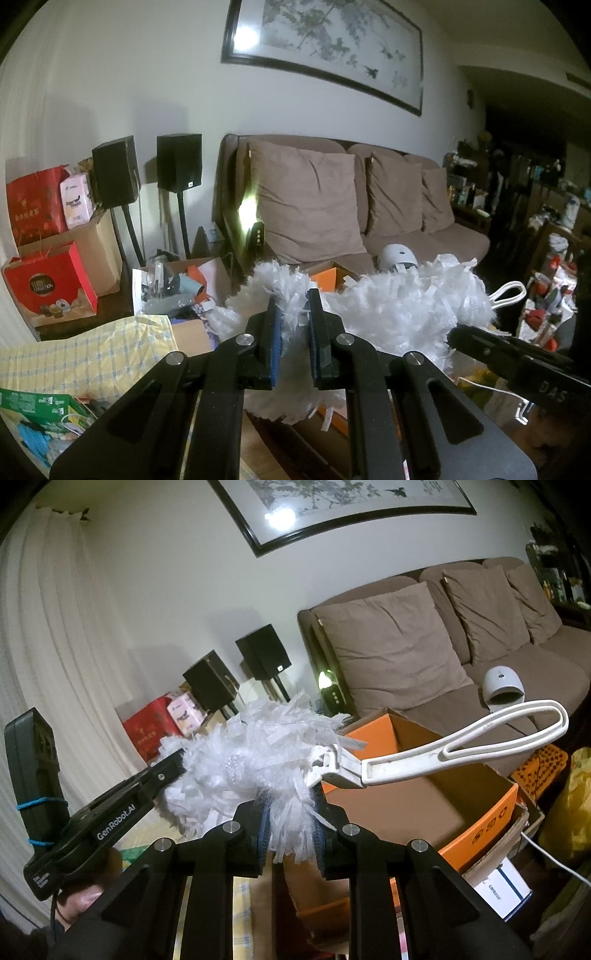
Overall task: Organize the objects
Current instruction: 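Move the held white duster over the orange cardboard box with the left tool, then lower the white duster into the orange box with the left tool, then lay the duster down inside the box with the left tool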
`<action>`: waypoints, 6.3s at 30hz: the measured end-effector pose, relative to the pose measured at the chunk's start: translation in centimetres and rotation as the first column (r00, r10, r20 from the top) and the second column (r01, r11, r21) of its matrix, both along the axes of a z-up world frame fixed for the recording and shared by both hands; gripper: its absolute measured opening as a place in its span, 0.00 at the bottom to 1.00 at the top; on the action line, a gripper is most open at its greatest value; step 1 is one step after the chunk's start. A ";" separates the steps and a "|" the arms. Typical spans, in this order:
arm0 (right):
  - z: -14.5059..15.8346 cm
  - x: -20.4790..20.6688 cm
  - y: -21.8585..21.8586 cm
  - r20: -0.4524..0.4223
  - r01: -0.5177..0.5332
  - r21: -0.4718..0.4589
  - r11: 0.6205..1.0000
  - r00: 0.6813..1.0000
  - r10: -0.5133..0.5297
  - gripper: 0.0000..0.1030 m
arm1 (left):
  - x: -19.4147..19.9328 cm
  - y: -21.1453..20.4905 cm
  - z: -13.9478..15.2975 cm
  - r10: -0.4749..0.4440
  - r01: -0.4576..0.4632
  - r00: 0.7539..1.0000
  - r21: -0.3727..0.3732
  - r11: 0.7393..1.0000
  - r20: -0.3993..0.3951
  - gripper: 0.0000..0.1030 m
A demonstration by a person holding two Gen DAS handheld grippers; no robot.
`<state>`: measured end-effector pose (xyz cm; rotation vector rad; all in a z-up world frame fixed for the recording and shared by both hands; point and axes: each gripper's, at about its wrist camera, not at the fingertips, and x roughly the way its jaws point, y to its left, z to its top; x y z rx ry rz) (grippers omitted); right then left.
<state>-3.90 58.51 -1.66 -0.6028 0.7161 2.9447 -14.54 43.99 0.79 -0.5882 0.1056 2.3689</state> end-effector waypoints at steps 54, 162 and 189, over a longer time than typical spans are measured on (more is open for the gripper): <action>-3.6 -2.7 0.3 0.104 -0.020 -0.039 0.999 0.994 0.024 0.19 | -2.7 0.6 -2.7 0.039 -0.038 0.998 -0.022 0.999 0.044 0.06; -3.9 -7.4 3.6 0.166 0.118 0.128 0.985 0.976 -0.139 0.07 | -6.5 9.0 -1.2 -0.204 0.209 0.977 -0.089 0.974 0.055 0.08; -5.4 -9.5 2.1 0.207 0.017 0.056 0.998 0.978 -0.028 0.05 | -11.2 9.5 -4.4 -0.139 0.151 0.986 -0.134 0.979 0.094 0.08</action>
